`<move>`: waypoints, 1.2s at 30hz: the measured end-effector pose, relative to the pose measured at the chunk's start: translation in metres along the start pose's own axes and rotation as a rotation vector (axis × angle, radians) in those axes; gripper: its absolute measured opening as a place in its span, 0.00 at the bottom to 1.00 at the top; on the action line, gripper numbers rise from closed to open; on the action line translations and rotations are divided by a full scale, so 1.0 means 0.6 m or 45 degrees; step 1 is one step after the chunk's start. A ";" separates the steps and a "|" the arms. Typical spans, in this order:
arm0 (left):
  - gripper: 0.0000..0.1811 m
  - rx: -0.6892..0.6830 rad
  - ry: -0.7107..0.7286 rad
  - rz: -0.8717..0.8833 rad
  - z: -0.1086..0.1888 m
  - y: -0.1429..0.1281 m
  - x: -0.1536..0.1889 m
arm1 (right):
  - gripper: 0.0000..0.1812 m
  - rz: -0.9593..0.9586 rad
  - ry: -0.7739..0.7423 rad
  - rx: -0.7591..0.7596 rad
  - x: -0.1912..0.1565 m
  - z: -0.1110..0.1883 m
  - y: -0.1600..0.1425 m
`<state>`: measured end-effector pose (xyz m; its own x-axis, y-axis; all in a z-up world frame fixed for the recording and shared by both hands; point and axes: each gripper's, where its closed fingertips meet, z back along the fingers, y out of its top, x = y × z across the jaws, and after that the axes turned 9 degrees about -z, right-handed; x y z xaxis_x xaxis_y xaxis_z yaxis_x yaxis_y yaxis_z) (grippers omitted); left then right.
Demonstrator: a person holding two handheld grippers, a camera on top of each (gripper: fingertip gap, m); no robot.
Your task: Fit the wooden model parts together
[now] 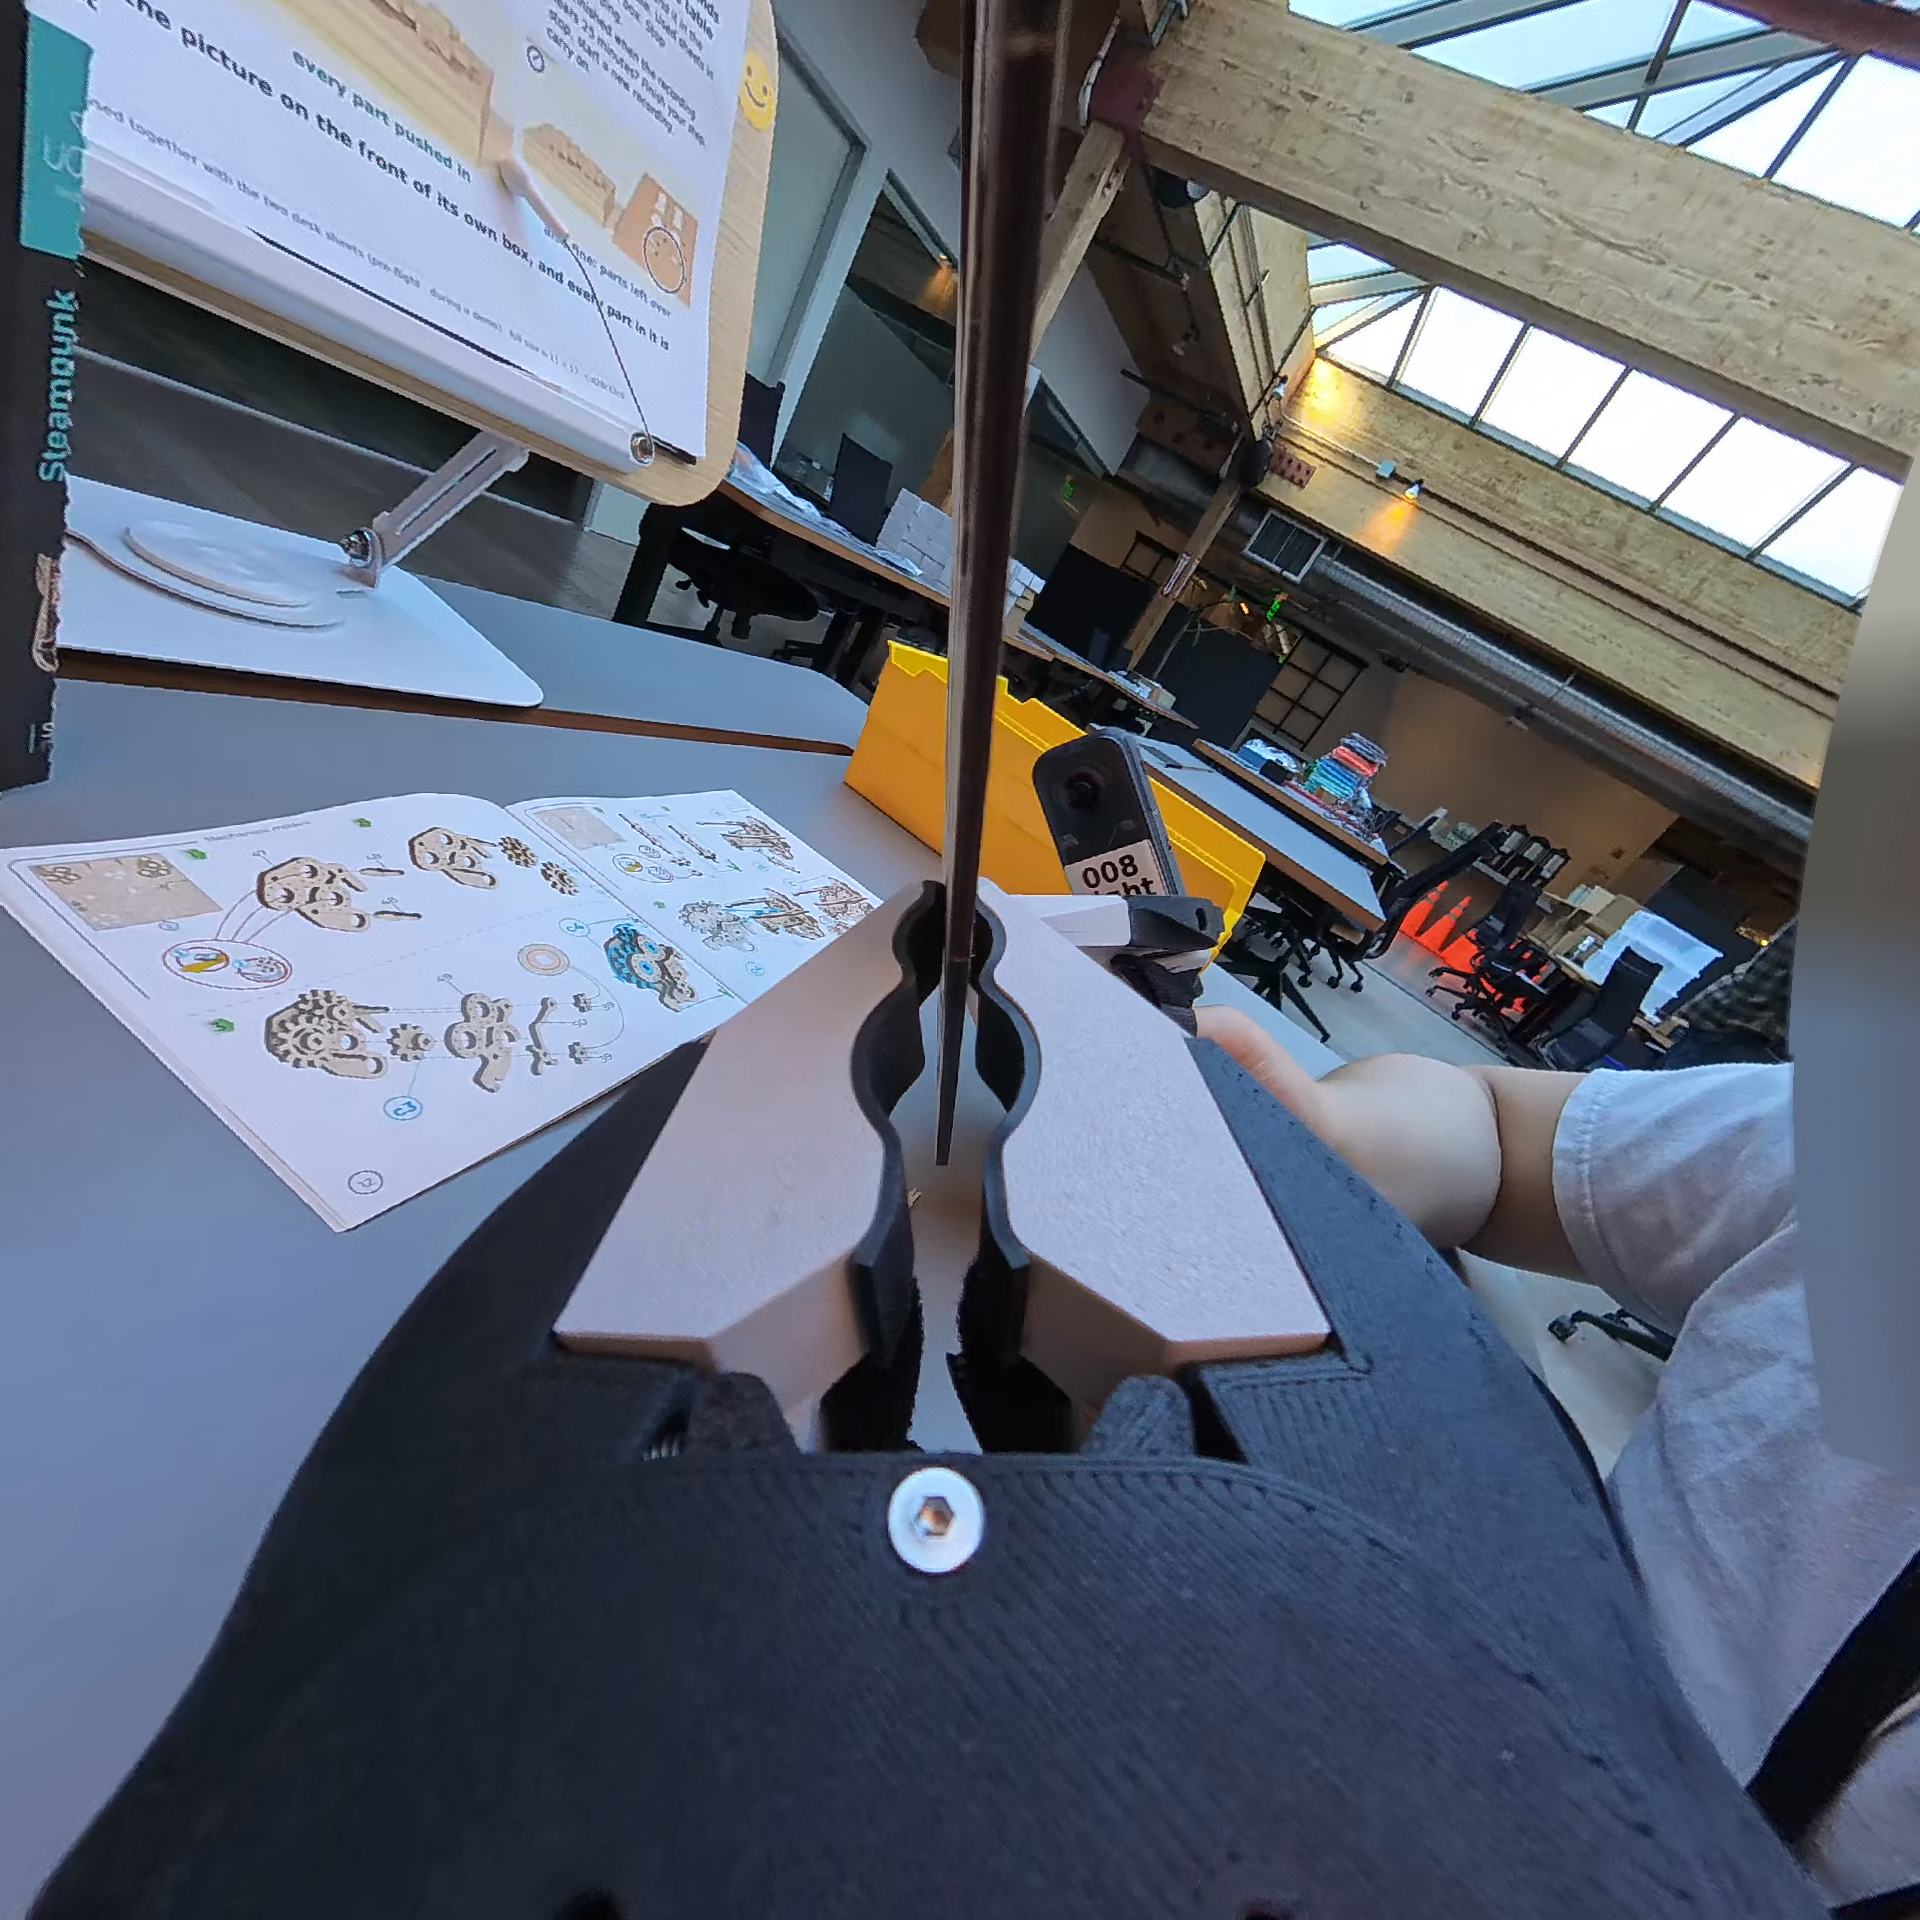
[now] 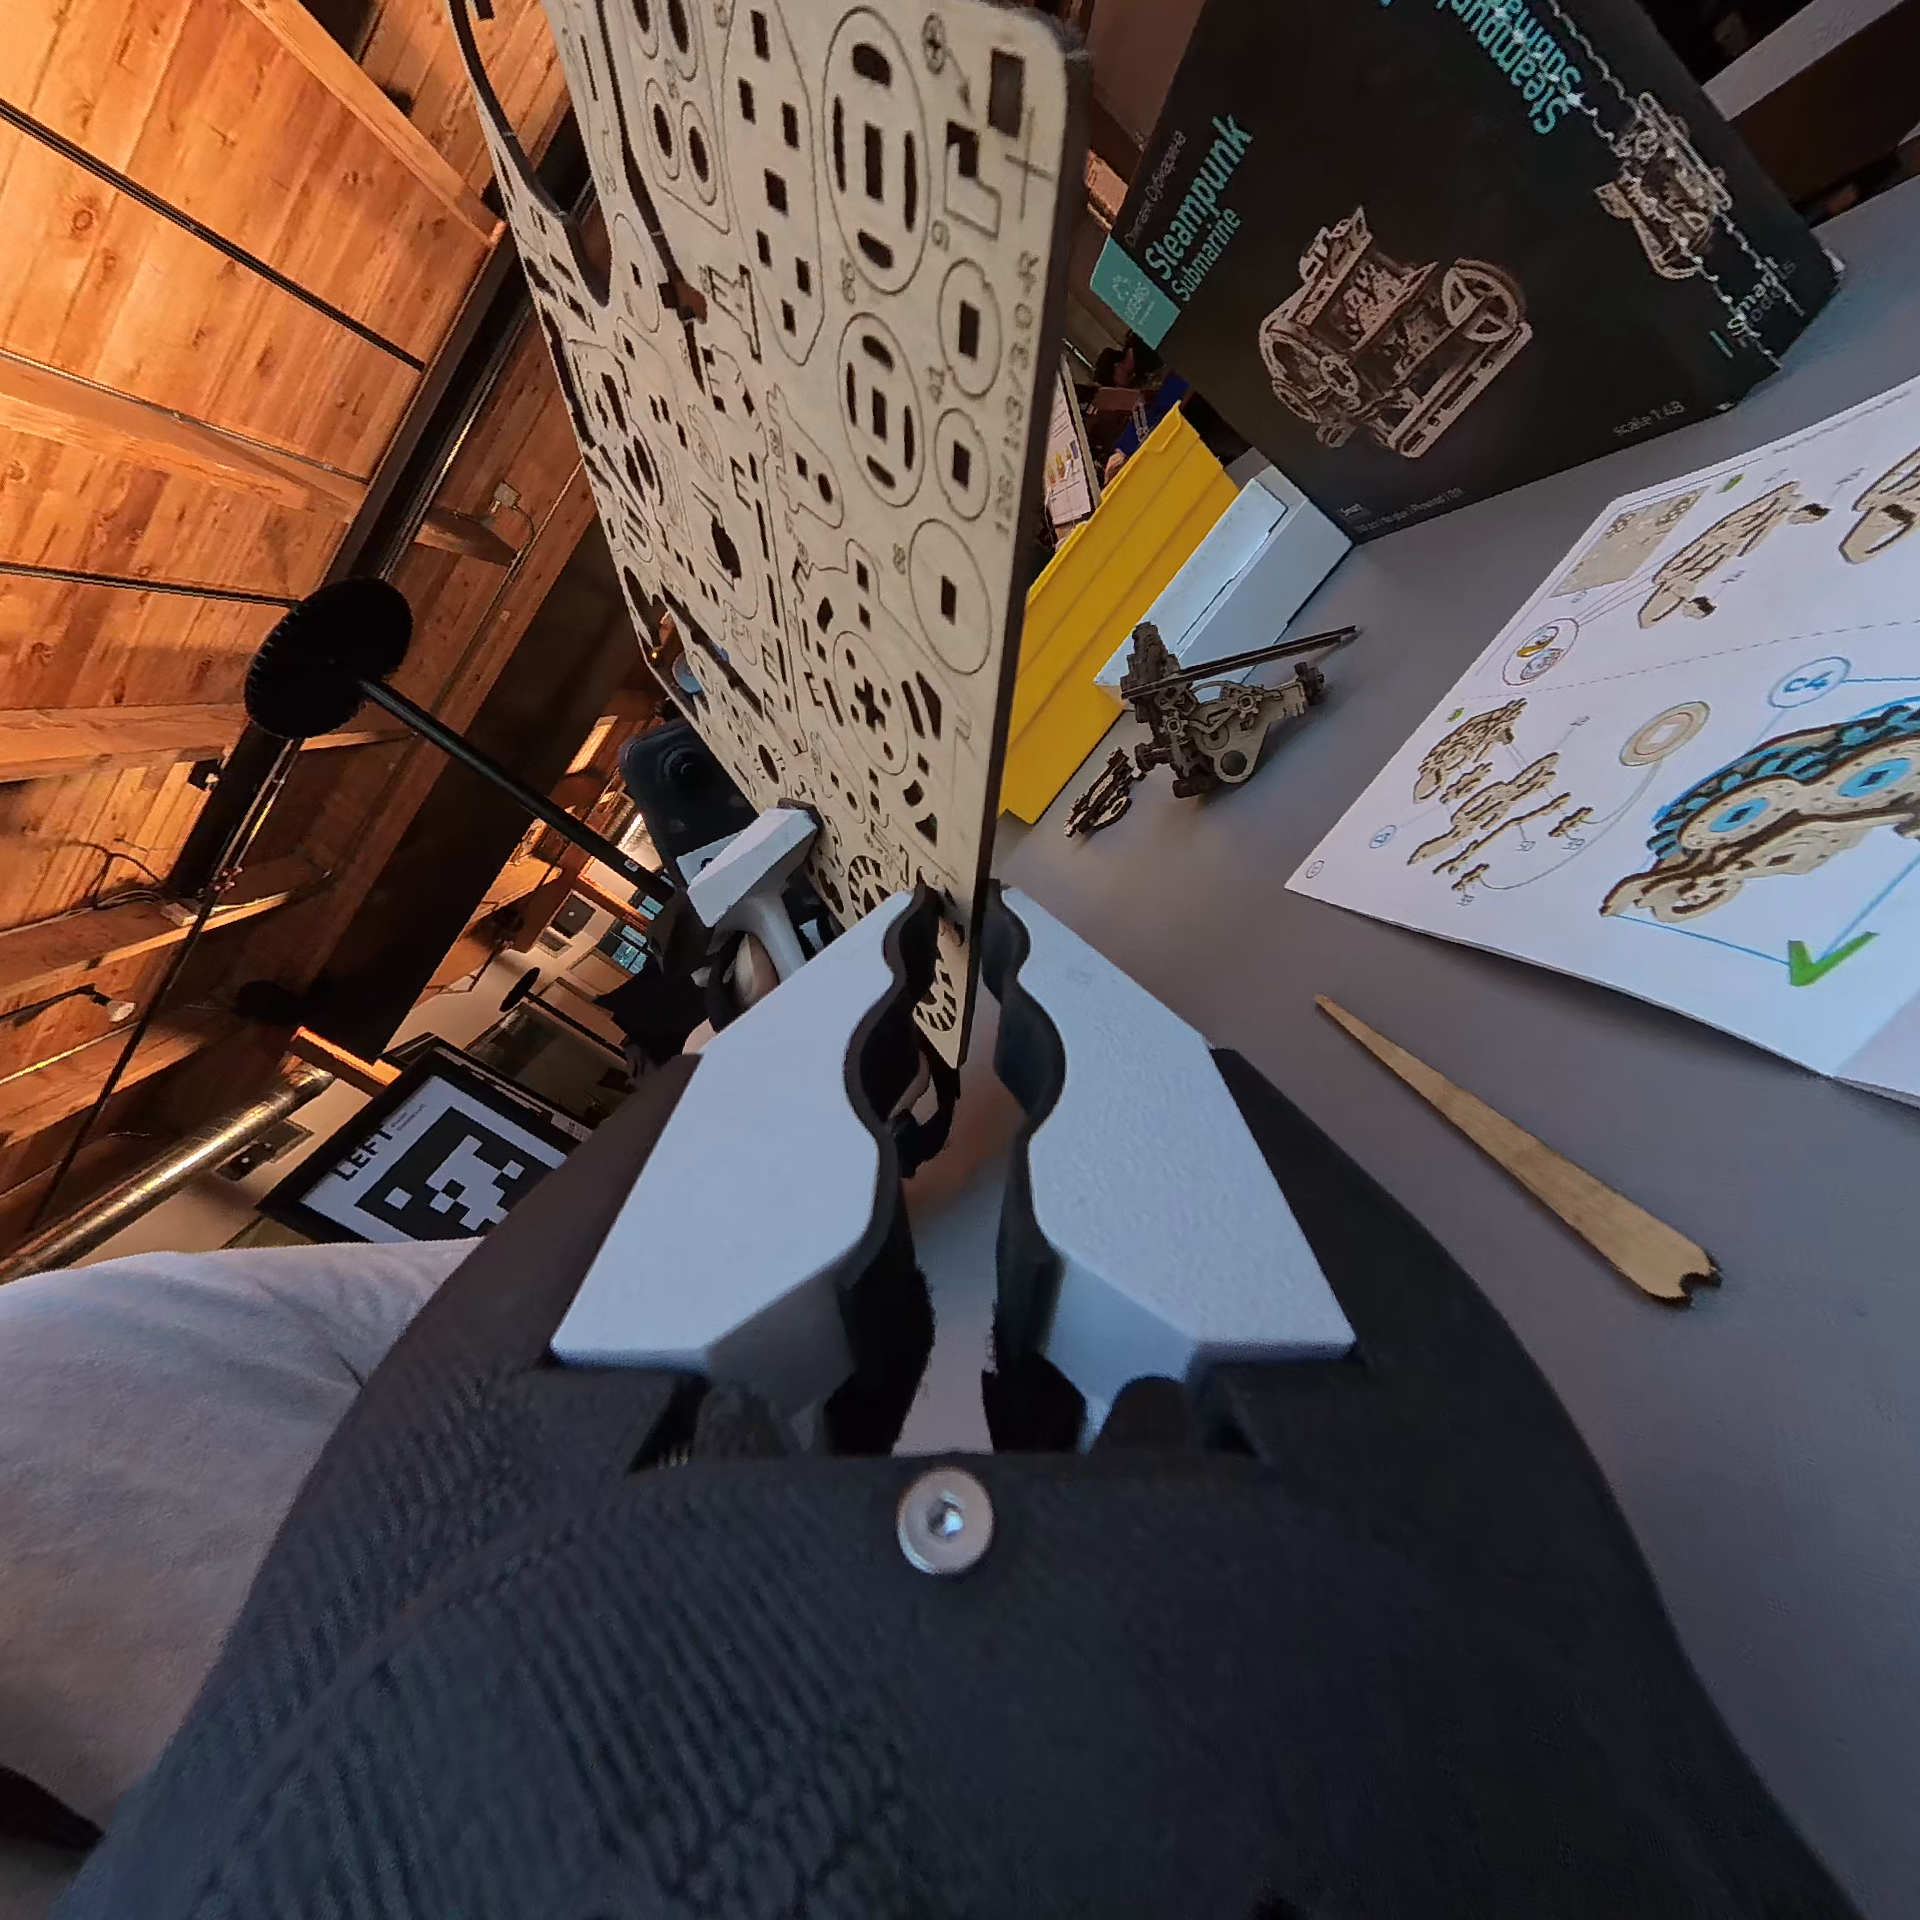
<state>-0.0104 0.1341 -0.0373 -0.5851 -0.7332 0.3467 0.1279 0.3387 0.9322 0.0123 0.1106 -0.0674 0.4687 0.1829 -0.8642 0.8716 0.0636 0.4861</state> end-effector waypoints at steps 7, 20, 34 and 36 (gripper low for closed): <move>0.00 -0.004 0.028 -0.027 -0.003 -0.002 0.002 | 0.04 0.050 0.005 -0.004 -0.003 0.000 0.003; 0.01 -0.017 -0.137 0.069 -0.012 -0.009 0.014 | 0.00 0.063 0.253 -0.065 -0.049 -0.011 -0.010; 0.00 -0.020 -0.146 0.074 -0.011 -0.004 0.021 | 0.01 0.031 0.262 -0.076 -0.051 -0.016 -0.014; 0.00 -0.034 -0.155 0.071 -0.013 -0.008 0.023 | 0.01 0.029 0.259 -0.095 -0.051 -0.019 -0.020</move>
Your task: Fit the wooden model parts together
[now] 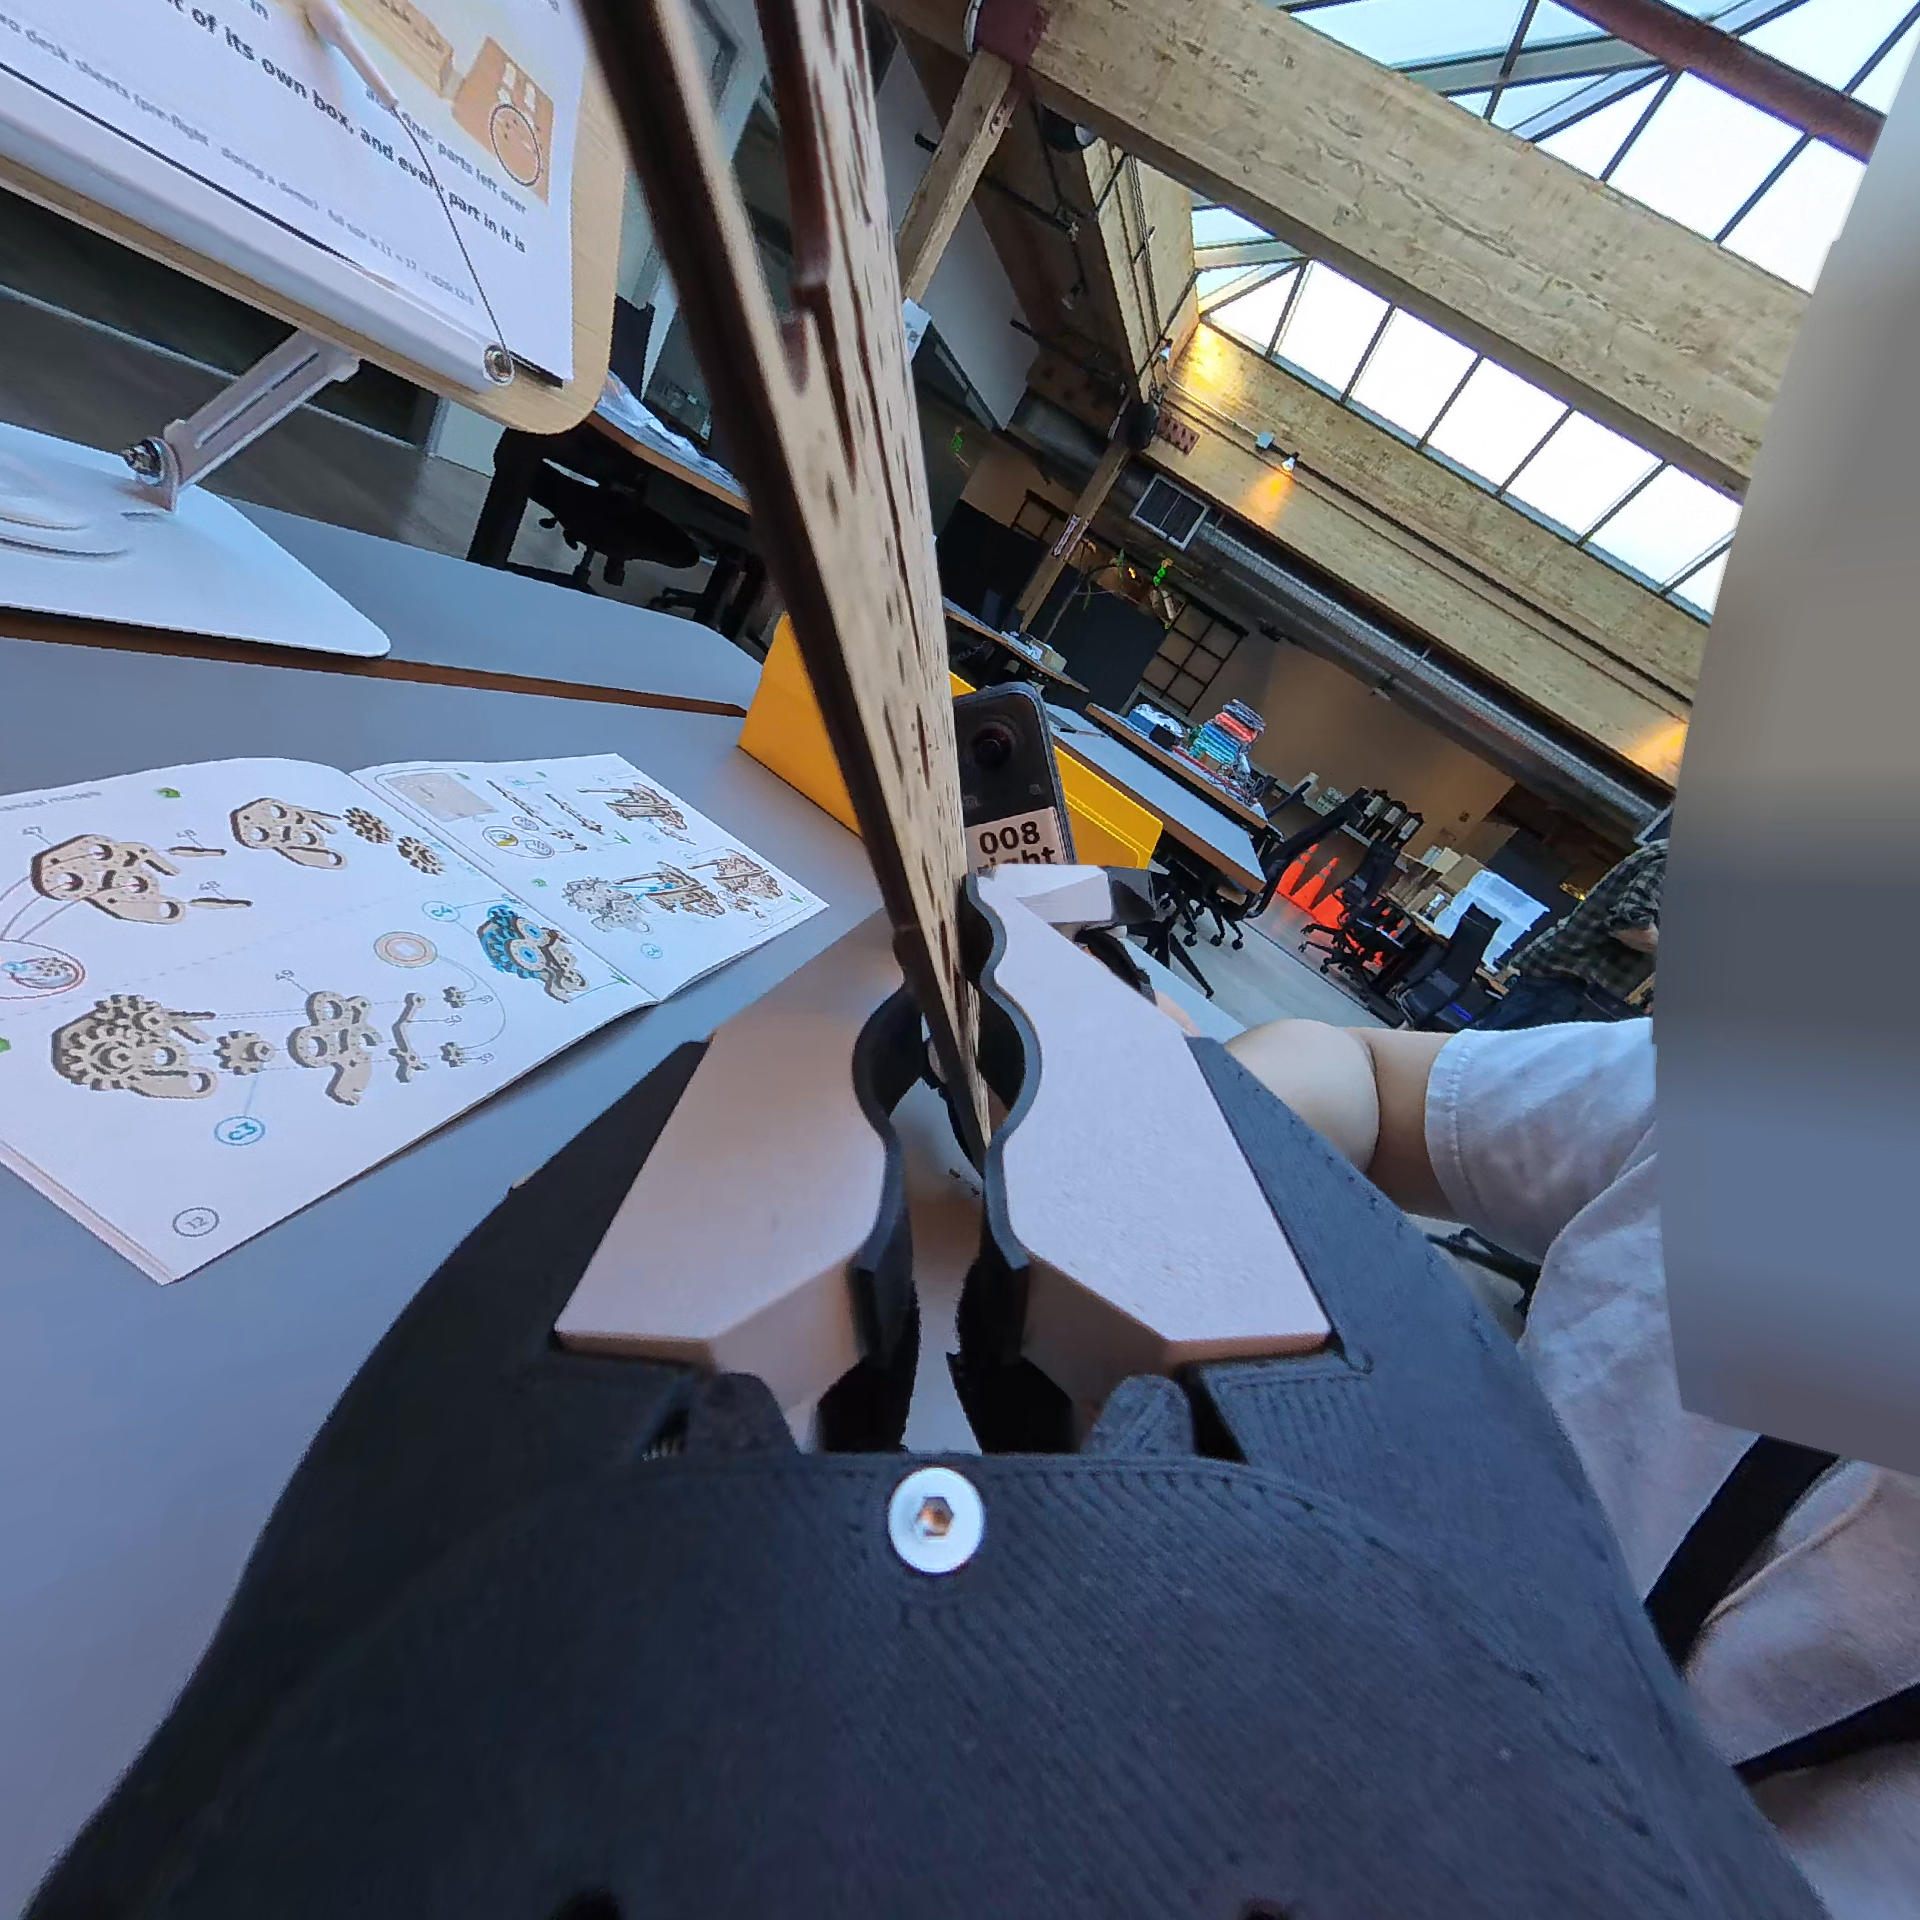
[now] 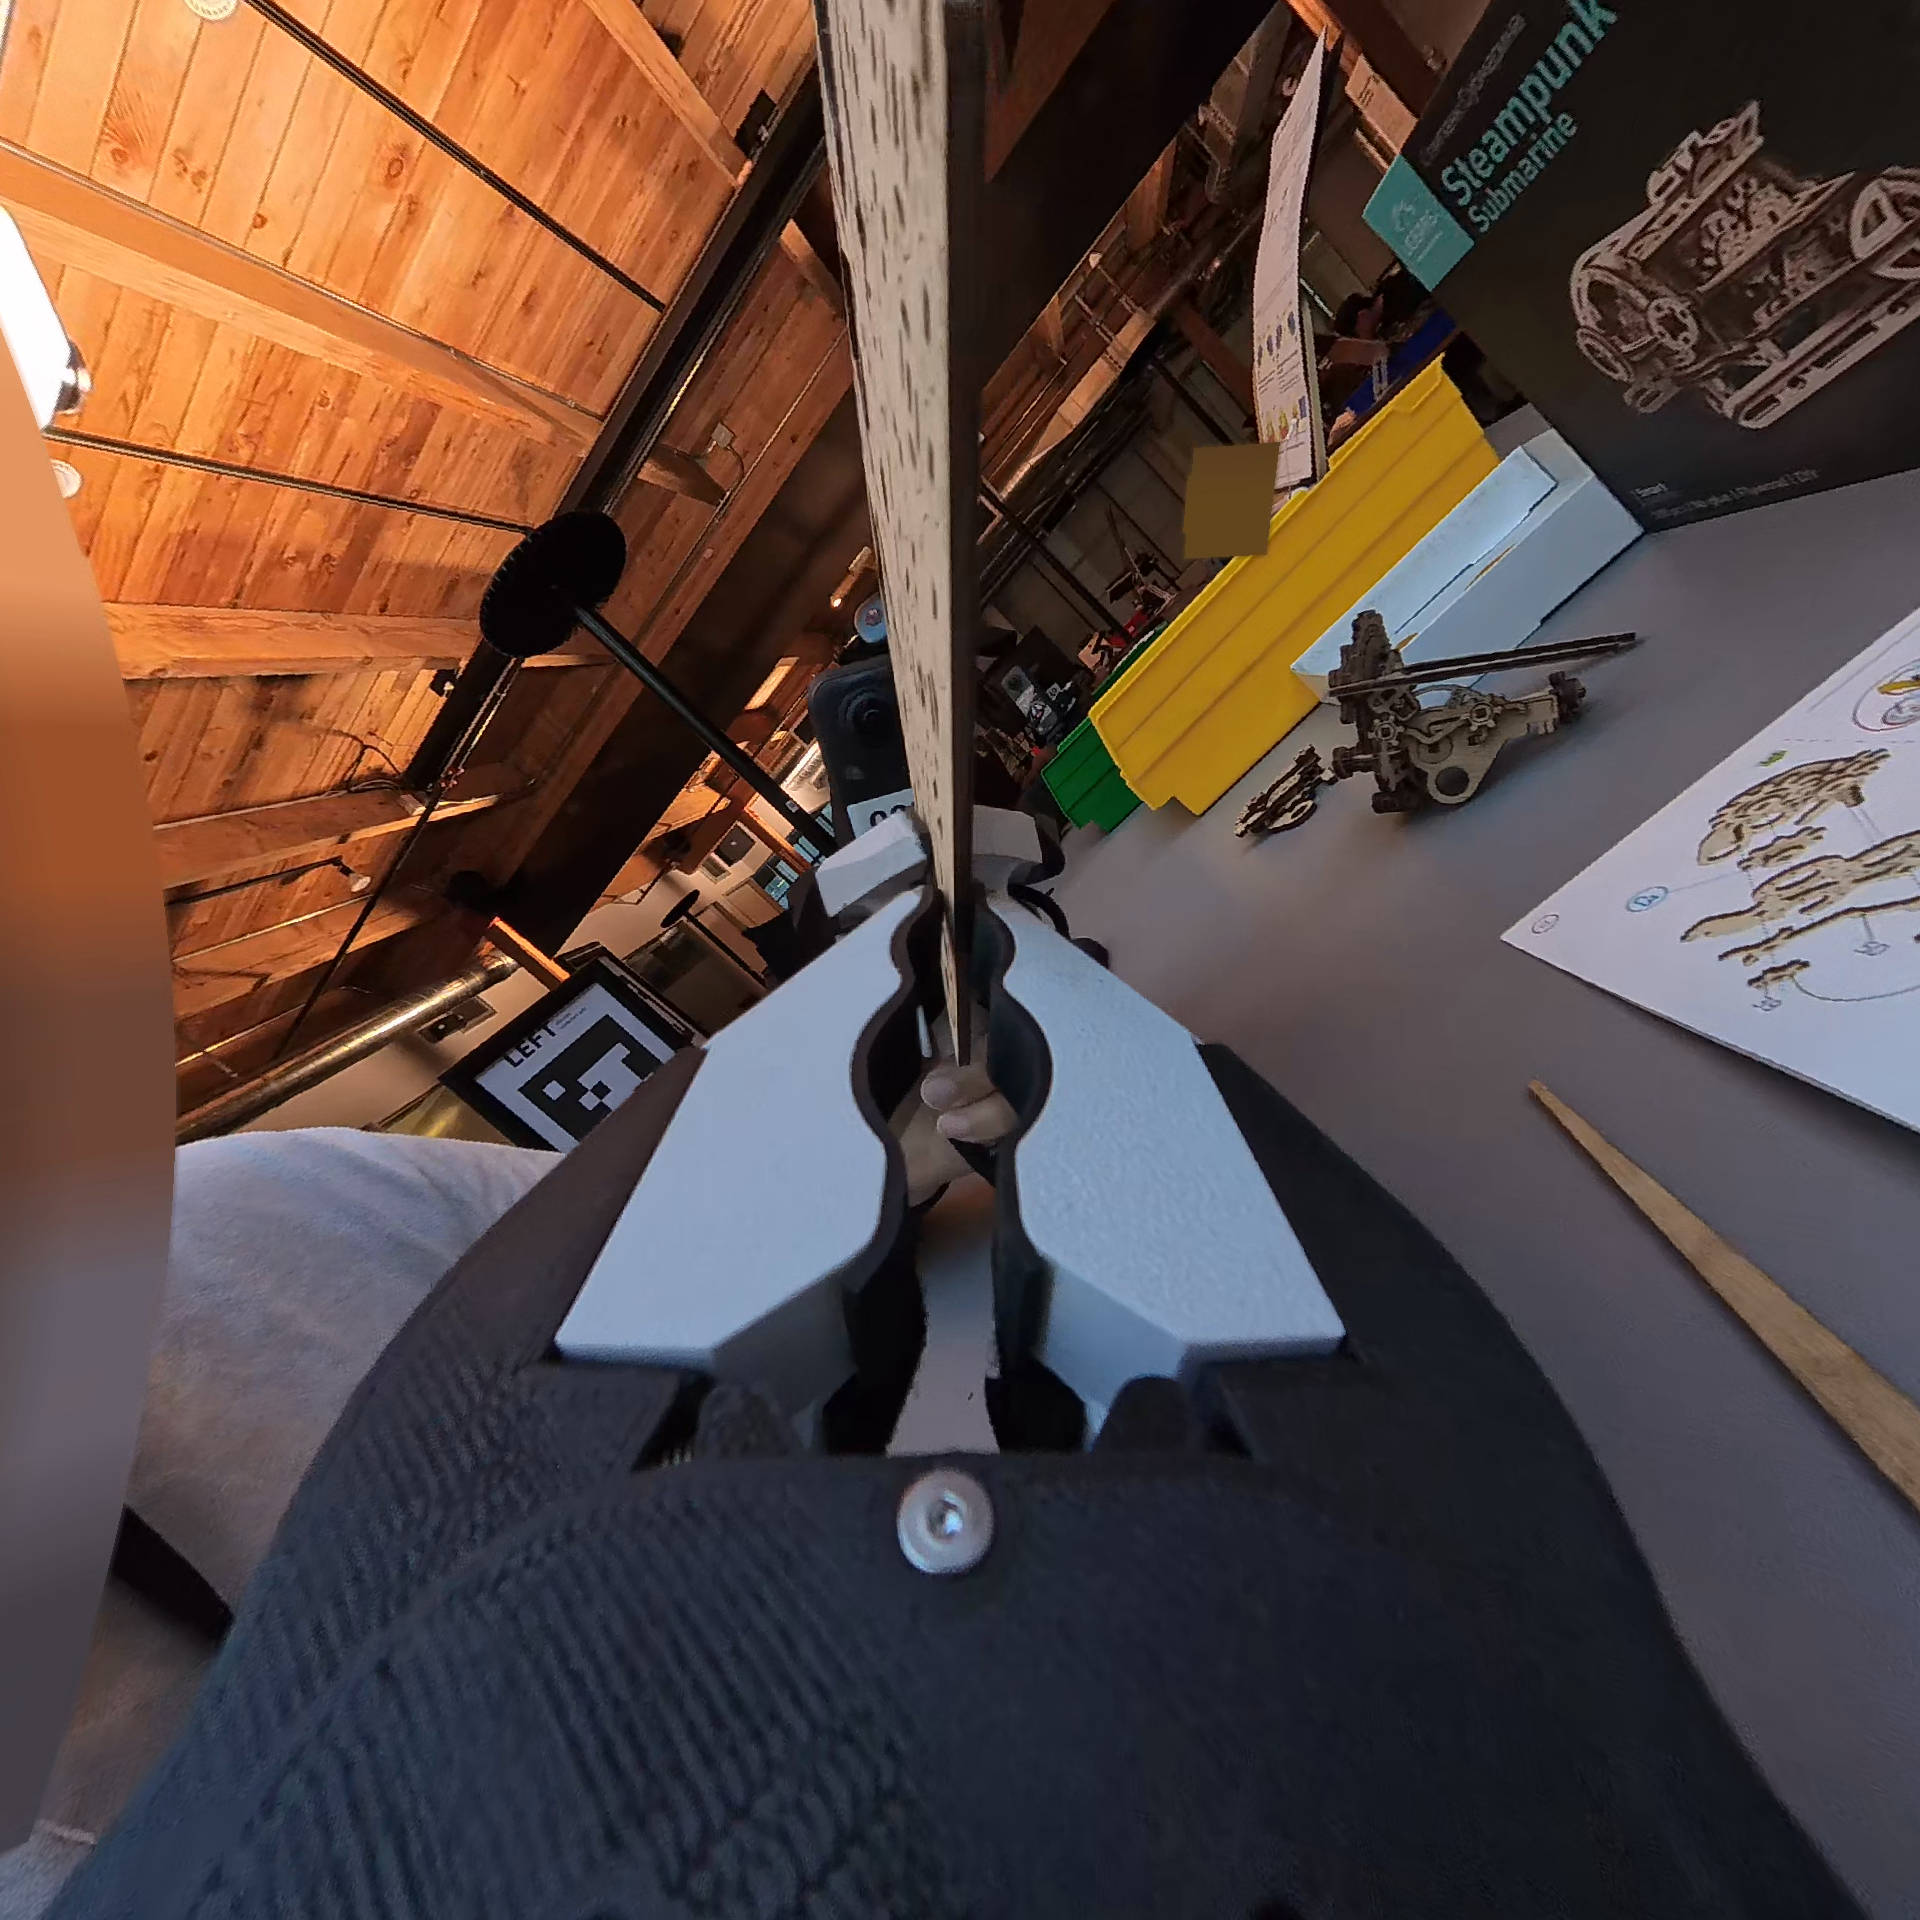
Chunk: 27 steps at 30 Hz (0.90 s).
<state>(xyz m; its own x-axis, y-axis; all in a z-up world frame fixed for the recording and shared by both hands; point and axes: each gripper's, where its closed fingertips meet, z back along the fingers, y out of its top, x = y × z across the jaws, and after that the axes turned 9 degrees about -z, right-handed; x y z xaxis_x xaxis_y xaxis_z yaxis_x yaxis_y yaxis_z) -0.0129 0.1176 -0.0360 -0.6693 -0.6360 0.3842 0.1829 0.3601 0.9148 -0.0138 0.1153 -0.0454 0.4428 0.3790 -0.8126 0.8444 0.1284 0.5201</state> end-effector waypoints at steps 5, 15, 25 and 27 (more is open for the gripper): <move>0.00 0.008 -0.023 0.022 -0.001 0.000 0.003 | 0.01 0.022 0.009 0.012 -0.005 0.001 0.001; 0.00 -0.021 0.018 0.007 0.001 -0.005 -0.006 | 0.01 -0.022 -0.013 0.026 0.007 0.005 0.005; 0.00 0.019 0.048 0.096 -0.004 -0.011 -0.004 | 0.01 0.061 -0.080 0.005 0.011 0.012 0.006; 0.00 0.021 0.054 0.078 -0.004 -0.010 -0.002 | 0.01 0.090 -0.082 0.000 0.008 0.011 0.007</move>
